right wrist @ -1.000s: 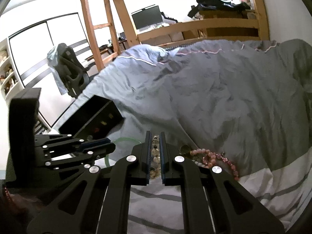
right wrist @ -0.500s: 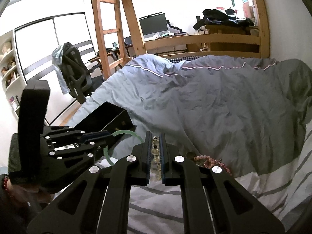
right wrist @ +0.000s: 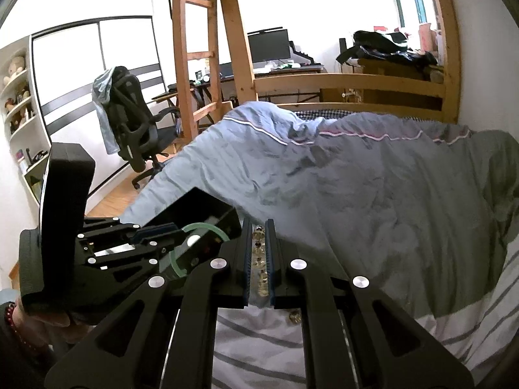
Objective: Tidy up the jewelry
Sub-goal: 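Carry the green bangle over the black box while the right tool carries the gold chain there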
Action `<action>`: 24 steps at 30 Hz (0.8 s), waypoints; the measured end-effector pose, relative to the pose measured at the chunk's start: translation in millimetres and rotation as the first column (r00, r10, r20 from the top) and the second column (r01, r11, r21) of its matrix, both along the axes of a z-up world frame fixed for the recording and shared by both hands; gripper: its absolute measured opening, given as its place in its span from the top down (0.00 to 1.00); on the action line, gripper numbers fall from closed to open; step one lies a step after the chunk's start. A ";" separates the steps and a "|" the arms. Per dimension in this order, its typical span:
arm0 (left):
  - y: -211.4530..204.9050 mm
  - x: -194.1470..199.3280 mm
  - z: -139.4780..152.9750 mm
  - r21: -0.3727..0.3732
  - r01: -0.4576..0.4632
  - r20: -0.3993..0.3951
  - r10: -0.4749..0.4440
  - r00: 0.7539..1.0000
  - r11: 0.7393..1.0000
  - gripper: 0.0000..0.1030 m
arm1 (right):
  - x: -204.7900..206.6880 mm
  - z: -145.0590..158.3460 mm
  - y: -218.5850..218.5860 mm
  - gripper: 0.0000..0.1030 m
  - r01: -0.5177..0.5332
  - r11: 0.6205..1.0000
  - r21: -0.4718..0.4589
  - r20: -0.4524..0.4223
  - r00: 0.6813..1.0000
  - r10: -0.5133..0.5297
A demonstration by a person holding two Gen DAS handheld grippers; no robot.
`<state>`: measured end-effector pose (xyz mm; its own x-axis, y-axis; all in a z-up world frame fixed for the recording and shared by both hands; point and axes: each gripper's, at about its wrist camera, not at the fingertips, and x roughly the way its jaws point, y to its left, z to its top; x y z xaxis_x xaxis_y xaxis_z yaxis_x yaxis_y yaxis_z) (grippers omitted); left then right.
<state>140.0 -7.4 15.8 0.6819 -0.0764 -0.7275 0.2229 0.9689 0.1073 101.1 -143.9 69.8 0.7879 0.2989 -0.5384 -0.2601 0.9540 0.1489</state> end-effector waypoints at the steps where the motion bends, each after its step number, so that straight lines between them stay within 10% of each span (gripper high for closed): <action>1: 3.4 0.4 2.4 -0.007 -0.004 0.002 0.004 1.000 1.000 0.91 | 1.3 1.9 2.1 0.92 -0.001 1.000 0.000 0.001 1.000 0.001; 20: 89.9 15.8 17.9 -0.138 -0.101 -0.028 0.098 0.995 0.985 0.90 | 37.5 21.6 77.5 0.92 -0.048 0.998 -0.043 0.013 0.999 0.049; 24: 52.6 10.8 -10.5 -0.028 0.031 -0.098 -0.034 0.995 0.999 0.51 | 37.8 24.4 69.8 0.92 -0.019 0.999 -0.039 0.024 1.000 0.020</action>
